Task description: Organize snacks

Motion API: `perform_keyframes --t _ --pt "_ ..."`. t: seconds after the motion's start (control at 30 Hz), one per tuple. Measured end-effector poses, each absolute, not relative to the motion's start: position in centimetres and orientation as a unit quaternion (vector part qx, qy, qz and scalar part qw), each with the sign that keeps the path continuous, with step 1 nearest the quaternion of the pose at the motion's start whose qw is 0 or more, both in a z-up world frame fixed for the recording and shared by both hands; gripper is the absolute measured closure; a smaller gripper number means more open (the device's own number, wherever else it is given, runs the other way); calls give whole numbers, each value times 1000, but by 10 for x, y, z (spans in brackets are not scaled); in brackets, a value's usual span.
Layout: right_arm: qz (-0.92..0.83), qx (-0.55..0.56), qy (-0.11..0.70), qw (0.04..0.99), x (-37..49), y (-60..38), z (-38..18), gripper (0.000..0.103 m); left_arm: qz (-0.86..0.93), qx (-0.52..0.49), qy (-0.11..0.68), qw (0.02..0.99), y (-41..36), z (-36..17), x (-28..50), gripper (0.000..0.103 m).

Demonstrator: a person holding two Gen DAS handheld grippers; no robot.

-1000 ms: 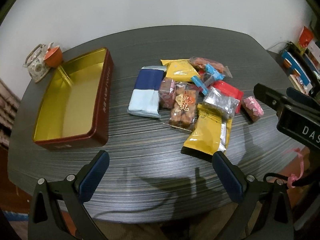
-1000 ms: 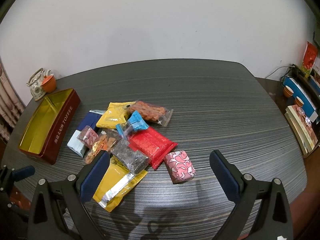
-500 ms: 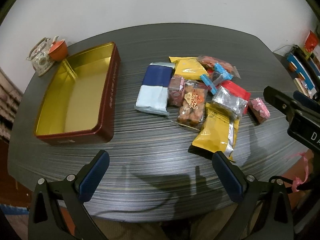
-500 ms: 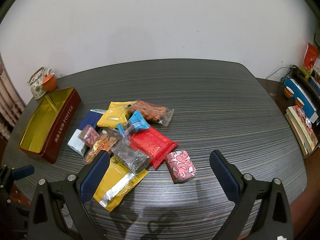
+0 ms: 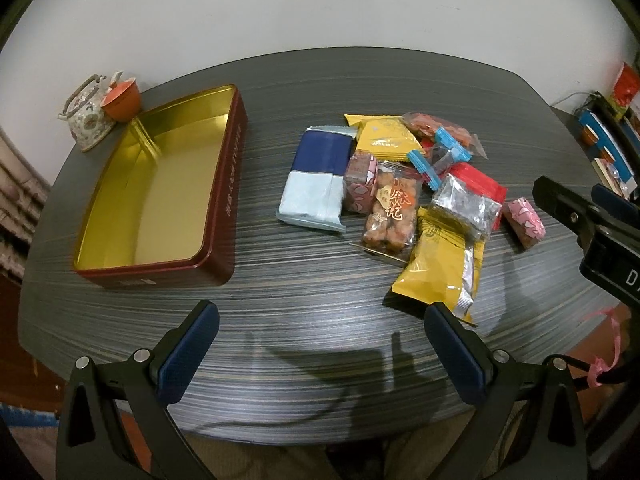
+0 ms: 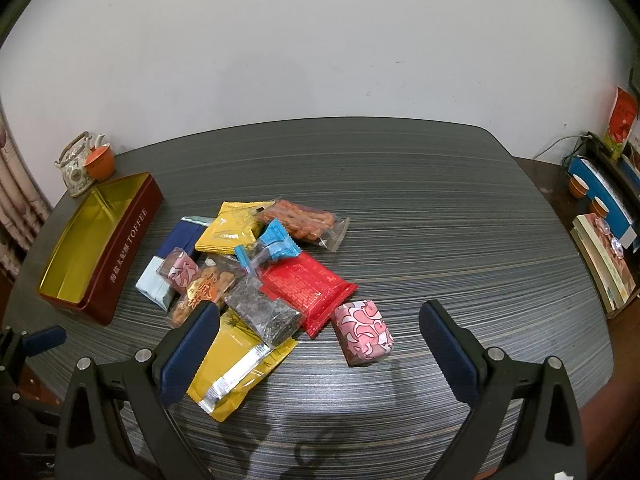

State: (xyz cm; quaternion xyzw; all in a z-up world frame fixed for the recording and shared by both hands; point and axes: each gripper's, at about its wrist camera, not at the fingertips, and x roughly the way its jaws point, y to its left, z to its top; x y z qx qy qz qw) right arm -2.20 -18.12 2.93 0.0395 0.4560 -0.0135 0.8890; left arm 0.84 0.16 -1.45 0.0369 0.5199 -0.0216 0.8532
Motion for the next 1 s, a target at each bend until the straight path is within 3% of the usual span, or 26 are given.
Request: perform_keyframes --t 0.87,1.0 --pt "-4 29 466 884 -20 -177 27 4 -16 34 519 854 7 -16 10 1" --pt "3 23 470 882 -19 -176 26 9 -10 32 515 856 14 -16 12 1"
